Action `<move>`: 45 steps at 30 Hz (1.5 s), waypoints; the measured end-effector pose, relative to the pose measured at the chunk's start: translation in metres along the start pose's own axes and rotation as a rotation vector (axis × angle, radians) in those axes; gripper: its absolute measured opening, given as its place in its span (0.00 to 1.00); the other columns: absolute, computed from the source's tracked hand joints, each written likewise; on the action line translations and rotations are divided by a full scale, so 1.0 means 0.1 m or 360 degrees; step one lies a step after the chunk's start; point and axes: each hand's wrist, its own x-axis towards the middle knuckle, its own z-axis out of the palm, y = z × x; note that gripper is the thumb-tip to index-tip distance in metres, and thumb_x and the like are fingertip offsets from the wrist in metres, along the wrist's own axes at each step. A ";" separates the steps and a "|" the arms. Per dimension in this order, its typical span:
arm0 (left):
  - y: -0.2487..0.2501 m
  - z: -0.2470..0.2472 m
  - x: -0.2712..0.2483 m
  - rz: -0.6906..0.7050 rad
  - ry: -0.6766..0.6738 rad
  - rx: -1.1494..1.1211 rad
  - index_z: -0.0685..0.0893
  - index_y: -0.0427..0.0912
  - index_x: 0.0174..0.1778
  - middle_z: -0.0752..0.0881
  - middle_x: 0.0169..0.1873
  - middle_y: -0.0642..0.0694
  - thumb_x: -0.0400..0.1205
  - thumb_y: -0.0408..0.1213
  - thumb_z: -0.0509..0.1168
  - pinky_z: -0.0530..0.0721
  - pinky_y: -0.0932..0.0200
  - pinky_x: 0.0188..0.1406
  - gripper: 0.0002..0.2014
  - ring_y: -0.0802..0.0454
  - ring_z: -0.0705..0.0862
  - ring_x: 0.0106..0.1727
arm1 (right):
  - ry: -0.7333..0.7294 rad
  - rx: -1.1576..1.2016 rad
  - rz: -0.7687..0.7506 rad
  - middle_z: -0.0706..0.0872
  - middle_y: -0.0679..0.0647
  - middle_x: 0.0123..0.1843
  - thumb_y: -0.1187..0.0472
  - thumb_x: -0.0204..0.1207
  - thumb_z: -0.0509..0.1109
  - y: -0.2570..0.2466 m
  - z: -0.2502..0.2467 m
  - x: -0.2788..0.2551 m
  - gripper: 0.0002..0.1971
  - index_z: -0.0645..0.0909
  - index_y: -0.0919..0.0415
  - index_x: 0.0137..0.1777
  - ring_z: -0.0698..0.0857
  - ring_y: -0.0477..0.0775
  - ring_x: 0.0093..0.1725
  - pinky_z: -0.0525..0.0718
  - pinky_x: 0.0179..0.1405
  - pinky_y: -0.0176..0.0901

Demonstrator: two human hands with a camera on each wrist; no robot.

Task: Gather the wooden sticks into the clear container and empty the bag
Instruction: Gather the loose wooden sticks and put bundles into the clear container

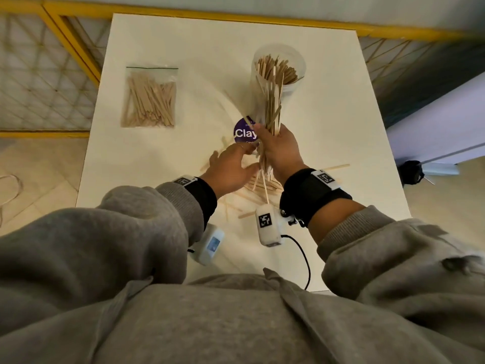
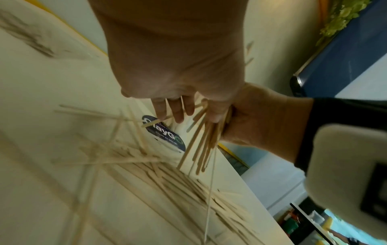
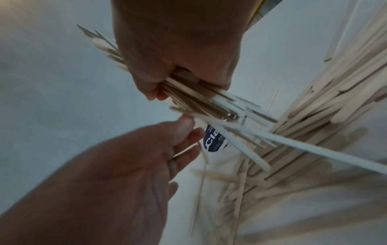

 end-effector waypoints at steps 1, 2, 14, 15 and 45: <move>-0.02 -0.03 0.02 -0.0043 -0.0044 -0.0071 0.72 0.55 0.70 0.77 0.69 0.55 0.78 0.51 0.65 0.52 0.36 0.79 0.24 0.54 0.71 0.73 | -0.0010 -0.0051 -0.0005 0.92 0.55 0.50 0.47 0.73 0.71 0.00 -0.01 0.01 0.20 0.84 0.60 0.58 0.91 0.54 0.50 0.87 0.59 0.56; -0.03 -0.07 0.05 -0.0057 -0.0055 -0.0161 0.72 0.55 0.70 0.76 0.69 0.55 0.75 0.53 0.65 0.53 0.36 0.79 0.26 0.54 0.71 0.73 | -0.0035 -0.0089 -0.0009 0.92 0.54 0.51 0.45 0.73 0.69 0.02 -0.02 0.02 0.21 0.84 0.59 0.59 0.91 0.53 0.51 0.86 0.60 0.57; 0.32 -0.44 0.27 -0.0133 -0.0093 -0.0815 0.49 0.49 0.82 0.73 0.71 0.48 0.70 0.50 0.76 0.75 0.64 0.62 0.51 0.56 0.73 0.68 | -0.0241 -0.0297 -0.0125 0.89 0.52 0.38 0.66 0.78 0.66 -0.04 -0.08 0.02 0.07 0.81 0.64 0.54 0.87 0.43 0.32 0.88 0.40 0.40; 0.35 -0.42 0.28 -0.0097 -0.0117 -0.0903 0.42 0.52 0.82 0.75 0.71 0.49 0.68 0.49 0.78 0.75 0.56 0.68 0.57 0.56 0.74 0.70 | -0.0290 -0.0364 -0.0117 0.87 0.48 0.32 0.69 0.78 0.65 -0.06 -0.09 0.02 0.04 0.81 0.61 0.47 0.84 0.41 0.27 0.86 0.34 0.39; 0.46 -0.31 0.22 -0.0918 -0.0065 -0.2258 0.76 0.39 0.68 0.78 0.69 0.39 0.83 0.59 0.52 0.64 0.44 0.74 0.29 0.40 0.70 0.75 | -0.0225 0.0600 -0.0582 0.79 0.55 0.25 0.66 0.78 0.71 -1.20 -0.60 0.02 0.11 0.77 0.60 0.35 0.80 0.56 0.26 0.83 0.35 0.49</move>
